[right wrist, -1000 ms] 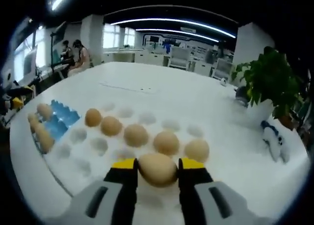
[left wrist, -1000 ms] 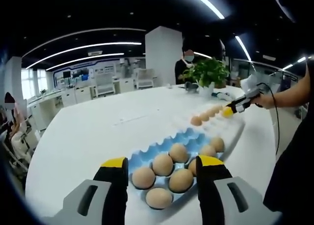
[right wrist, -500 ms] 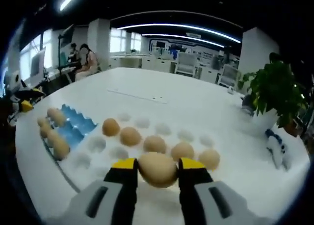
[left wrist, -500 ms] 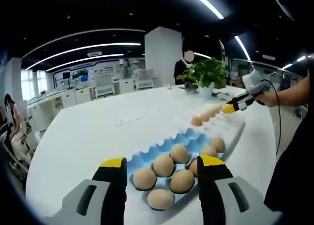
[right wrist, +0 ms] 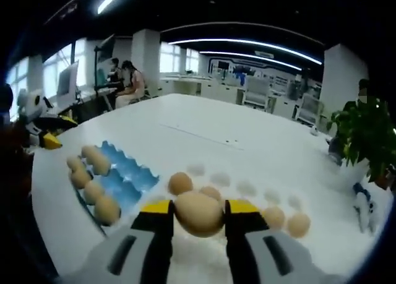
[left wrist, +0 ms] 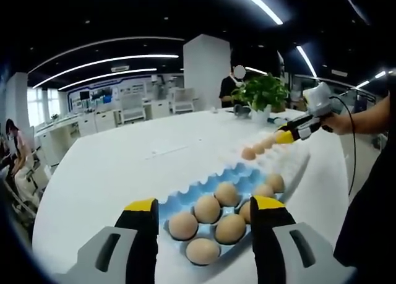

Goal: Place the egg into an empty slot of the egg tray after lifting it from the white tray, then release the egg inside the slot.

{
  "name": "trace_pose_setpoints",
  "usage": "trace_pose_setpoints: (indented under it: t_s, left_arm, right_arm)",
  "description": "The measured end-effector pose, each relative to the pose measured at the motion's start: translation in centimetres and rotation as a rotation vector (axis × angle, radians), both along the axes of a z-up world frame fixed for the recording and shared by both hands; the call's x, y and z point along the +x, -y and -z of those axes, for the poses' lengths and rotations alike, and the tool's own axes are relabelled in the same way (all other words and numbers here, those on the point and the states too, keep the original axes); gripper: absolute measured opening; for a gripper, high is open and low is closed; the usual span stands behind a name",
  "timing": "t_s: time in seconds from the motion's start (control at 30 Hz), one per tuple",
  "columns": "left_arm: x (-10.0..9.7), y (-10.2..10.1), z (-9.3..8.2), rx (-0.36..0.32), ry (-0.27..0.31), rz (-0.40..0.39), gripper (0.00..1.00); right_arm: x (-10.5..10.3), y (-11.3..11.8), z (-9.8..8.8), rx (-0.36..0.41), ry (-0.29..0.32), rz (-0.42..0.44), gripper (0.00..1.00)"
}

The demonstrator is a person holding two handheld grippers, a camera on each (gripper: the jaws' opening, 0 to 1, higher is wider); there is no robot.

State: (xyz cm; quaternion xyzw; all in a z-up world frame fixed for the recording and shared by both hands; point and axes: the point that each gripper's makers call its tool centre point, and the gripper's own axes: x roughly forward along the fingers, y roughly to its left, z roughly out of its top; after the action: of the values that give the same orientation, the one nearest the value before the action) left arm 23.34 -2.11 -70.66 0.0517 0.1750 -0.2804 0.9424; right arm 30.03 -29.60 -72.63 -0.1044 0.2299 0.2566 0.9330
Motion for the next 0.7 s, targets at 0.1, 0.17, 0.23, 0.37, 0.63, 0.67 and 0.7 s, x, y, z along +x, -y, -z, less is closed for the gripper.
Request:
trace_pose_setpoints:
  t_s: [0.1, 0.17, 0.23, 0.37, 0.63, 0.67, 0.7]
  left_arm:
    - [-0.1, 0.0, 0.0, 0.000, -0.003, 0.000, 0.59]
    - [-0.1, -0.1, 0.2, -0.010, -0.013, -0.009, 0.61]
    - [-0.1, -0.2, 0.3, -0.008, -0.021, -0.011, 0.61]
    - [-0.1, -0.3, 0.2, -0.009, -0.016, -0.015, 0.62]
    - [-0.2, -0.5, 0.7, -0.030, -0.053, -0.040, 0.74]
    - [-0.2, -0.5, 0.7, -0.030, -0.056, -0.042, 0.76]
    - [-0.2, -0.6, 0.7, -0.025, -0.053, -0.042, 0.77]
  right_arm:
    - [-0.2, -1.8, 0.0, 0.007, -0.001, -0.044, 0.32]
    - [-0.4, -3.1, 0.1, 0.010, -0.005, -0.073, 0.32]
    - [-0.6, -4.4, 0.2, 0.005, -0.004, -0.107, 0.32]
    - [-1.0, -7.2, 0.3, 0.005, -0.002, -0.181, 0.32]
    - [-1.6, -11.4, 0.7, -0.023, 0.001, -0.301, 0.32]
    - [-1.6, -11.8, 0.7, -0.026, 0.004, -0.313, 0.32]
    - [-1.7, -12.2, 0.8, -0.027, -0.002, -0.325, 0.32]
